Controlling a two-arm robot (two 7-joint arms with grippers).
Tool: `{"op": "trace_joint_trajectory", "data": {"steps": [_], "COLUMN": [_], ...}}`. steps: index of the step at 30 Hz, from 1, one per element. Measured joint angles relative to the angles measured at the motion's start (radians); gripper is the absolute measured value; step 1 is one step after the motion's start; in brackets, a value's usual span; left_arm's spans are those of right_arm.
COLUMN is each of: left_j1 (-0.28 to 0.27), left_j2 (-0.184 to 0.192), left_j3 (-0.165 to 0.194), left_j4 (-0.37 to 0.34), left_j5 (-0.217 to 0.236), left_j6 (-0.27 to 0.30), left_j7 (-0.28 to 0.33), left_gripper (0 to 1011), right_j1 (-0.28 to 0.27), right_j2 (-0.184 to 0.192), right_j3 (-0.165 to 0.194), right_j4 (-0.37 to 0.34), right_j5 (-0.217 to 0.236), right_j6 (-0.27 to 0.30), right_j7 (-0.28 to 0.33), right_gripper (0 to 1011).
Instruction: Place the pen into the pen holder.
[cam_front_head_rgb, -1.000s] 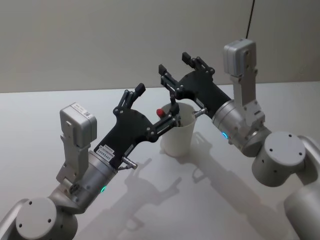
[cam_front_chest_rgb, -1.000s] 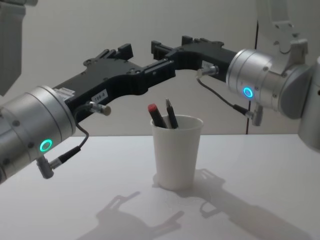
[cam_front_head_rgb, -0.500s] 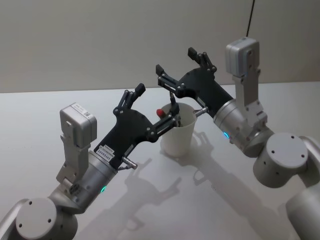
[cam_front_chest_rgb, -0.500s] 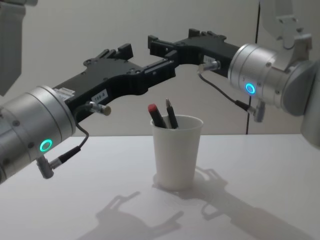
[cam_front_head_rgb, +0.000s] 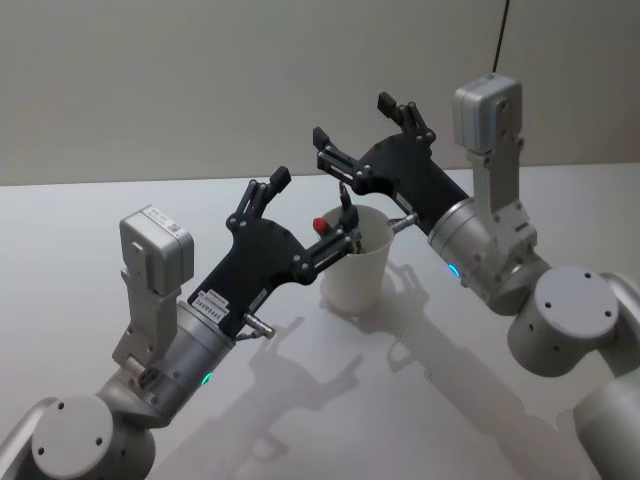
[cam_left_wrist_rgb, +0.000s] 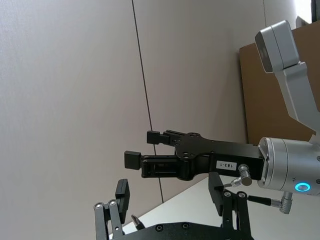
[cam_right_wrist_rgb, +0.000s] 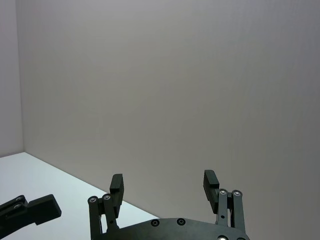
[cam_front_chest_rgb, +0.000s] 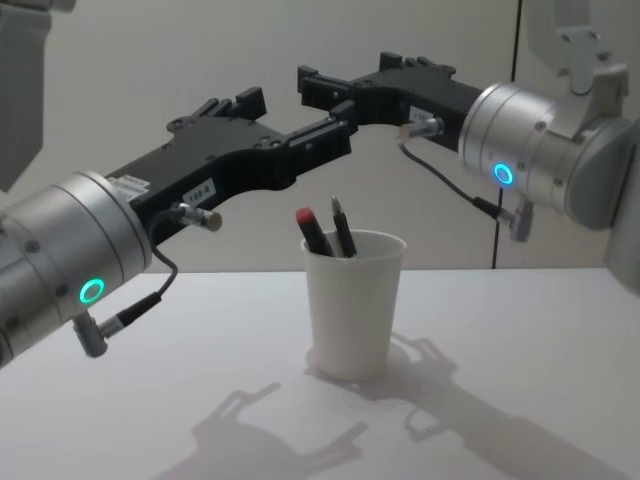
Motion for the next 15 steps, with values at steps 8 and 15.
{"op": "trace_joint_trajectory", "data": {"steps": [8, 15], "left_j1": [0.000, 0.000], "left_j2": [0.000, 0.000], "left_j3": [0.000, 0.000], "left_j4": [0.000, 0.000], "left_j5": [0.000, 0.000], "left_j6": [0.000, 0.000], "left_j7": [0.000, 0.000], "left_gripper": [1004, 1004], "right_j1": [-0.001, -0.002], "right_j2": [0.001, 0.001], "right_j3": [0.000, 0.000], "right_j4": [-0.003, -0.004], "right_j5": [-0.001, -0.001], "right_j6": [-0.001, -0.001], "right_j7": [-0.001, -0.002], "right_gripper": [1002, 1001]}}
